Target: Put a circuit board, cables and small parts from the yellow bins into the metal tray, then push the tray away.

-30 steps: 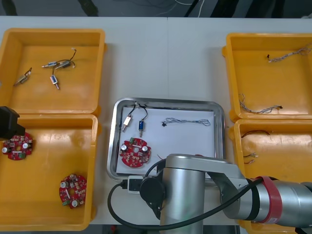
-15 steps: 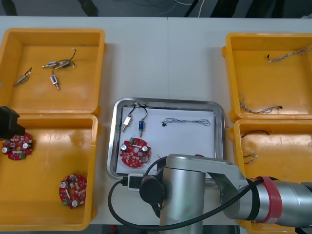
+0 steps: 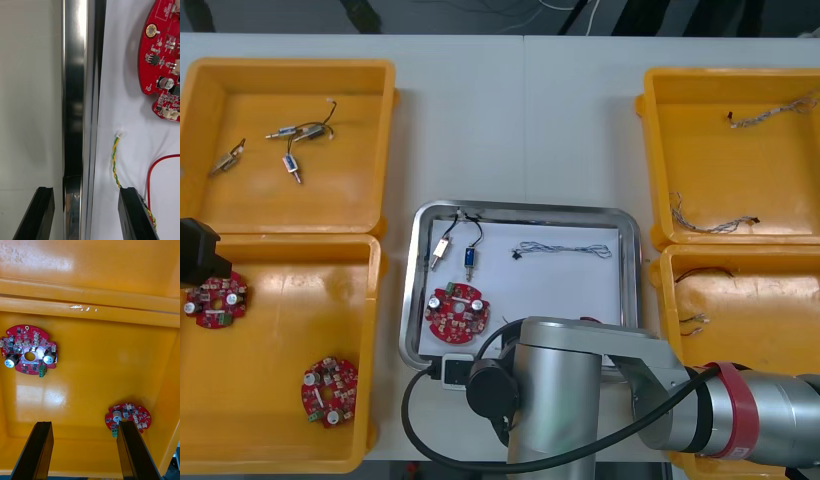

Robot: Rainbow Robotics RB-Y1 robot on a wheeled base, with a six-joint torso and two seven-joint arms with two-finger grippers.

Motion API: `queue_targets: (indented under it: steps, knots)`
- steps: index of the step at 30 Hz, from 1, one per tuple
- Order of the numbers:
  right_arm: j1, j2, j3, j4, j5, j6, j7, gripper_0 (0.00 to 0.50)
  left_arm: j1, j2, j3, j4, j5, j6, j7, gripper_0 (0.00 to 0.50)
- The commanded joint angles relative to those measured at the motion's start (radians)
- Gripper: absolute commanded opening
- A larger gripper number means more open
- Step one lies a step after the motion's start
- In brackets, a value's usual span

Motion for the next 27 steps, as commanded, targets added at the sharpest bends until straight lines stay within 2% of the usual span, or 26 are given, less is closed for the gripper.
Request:
queue_targets:
  steps: [1,2,3,5,11,16,27]
  knots:
    - [0.011,0.020,0.020,-0.012,0.011,-0.011,-0.022,0.330,0.015,0.034,0.027,-0.028,-0.007,0.007,-0.081,0.500]
    - [0.011,0.020,0.020,-0.012,0.011,-0.011,-0.022,0.295,0.015,0.034,0.027,-0.028,-0.007,0.007,-0.081,0.500]
    - [0.011,0.020,0.020,-0.012,0.013,-0.011,-0.022,0.221,0.015,0.034,0.027,-0.028,-0.007,0.007,-0.081,0.500]
    - [0.011,0.020,0.020,-0.012,0.016,-0.011,-0.022,0.144,0.015,0.034,0.027,-0.028,-0.007,0.007,-0.081,0.500]
    - [0.010,0.020,0.020,-0.012,0.027,-0.011,-0.022,0.043,0.015,0.034,0.027,-0.028,-0.007,0.007,-0.081,0.500]
    - [0.004,0.020,0.020,-0.012,0.027,-0.011,-0.022,0.000,0.015,0.034,0.027,-0.028,-0.007,0.007,-0.081,0.500]
    - [-0.047,0.004,0.022,-0.012,0.025,-0.025,-0.017,0.000,0.015,0.034,0.027,-0.028,-0.007,0.007,-0.081,0.500]
